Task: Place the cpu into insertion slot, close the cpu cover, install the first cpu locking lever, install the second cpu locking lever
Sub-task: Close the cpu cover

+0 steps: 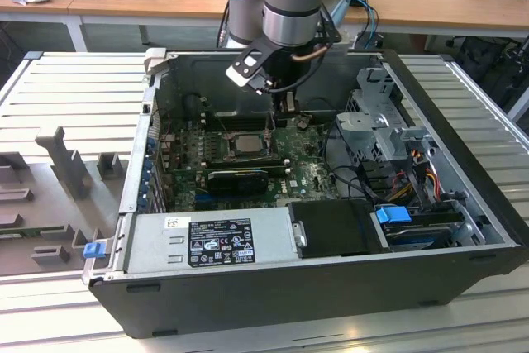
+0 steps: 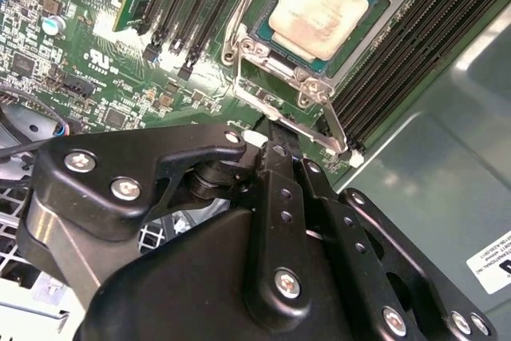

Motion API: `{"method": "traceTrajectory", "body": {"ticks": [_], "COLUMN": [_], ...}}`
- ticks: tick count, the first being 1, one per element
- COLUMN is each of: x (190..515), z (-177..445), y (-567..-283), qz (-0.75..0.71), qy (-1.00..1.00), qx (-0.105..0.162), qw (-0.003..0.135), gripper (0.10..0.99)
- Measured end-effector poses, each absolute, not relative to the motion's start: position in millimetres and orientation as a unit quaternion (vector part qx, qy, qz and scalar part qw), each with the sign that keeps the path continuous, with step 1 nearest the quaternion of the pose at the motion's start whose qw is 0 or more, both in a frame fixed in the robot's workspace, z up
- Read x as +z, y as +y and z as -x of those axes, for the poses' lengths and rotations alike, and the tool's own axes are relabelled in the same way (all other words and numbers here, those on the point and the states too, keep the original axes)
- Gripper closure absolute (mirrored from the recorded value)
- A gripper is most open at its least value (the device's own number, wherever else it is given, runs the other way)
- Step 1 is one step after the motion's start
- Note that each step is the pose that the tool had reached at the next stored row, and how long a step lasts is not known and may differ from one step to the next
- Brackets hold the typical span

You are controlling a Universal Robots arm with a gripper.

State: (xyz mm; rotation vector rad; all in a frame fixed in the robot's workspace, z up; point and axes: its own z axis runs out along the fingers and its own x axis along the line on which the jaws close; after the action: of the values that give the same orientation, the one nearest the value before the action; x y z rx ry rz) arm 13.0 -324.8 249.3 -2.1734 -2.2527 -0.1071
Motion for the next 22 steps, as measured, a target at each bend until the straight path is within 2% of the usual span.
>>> {"method": "traceTrajectory", "body": {"ticks": [22], "x": [249.3], "z": [-4.5], "y": [-324.8], "qz": [0.694], "qy": [-0.719], "qx": [-0.034], "qw": [0.005], "gripper": [0.980]}}
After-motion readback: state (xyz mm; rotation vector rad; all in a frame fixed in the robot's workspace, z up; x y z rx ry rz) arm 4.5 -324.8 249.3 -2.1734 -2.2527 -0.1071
